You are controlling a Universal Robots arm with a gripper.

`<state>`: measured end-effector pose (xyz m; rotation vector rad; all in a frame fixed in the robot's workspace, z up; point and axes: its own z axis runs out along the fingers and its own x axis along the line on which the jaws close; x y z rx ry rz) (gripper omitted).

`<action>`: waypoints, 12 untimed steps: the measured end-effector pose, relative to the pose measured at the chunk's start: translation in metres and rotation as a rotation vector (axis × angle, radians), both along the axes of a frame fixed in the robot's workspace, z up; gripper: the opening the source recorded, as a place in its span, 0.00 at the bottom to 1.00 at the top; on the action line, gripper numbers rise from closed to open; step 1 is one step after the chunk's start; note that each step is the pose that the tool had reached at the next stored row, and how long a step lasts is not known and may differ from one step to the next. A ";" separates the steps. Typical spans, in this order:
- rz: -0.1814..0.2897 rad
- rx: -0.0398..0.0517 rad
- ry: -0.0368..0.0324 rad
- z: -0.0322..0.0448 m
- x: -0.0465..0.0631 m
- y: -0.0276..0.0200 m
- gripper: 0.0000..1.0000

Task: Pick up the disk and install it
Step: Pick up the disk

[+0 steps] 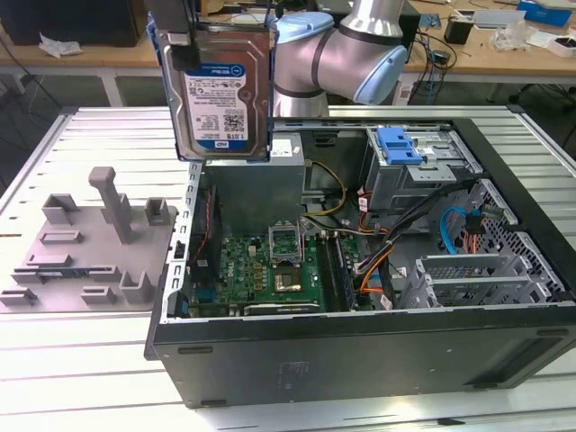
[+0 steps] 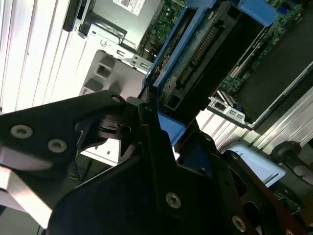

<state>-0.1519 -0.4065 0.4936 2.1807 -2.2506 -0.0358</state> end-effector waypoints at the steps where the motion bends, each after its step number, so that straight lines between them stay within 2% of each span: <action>1: 0.000 0.0001 0.0000 0.0000 0.003 -0.0014 0.37; 12: 0.000 0.0000 0.0003 0.0000 0.036 -0.0166 0.37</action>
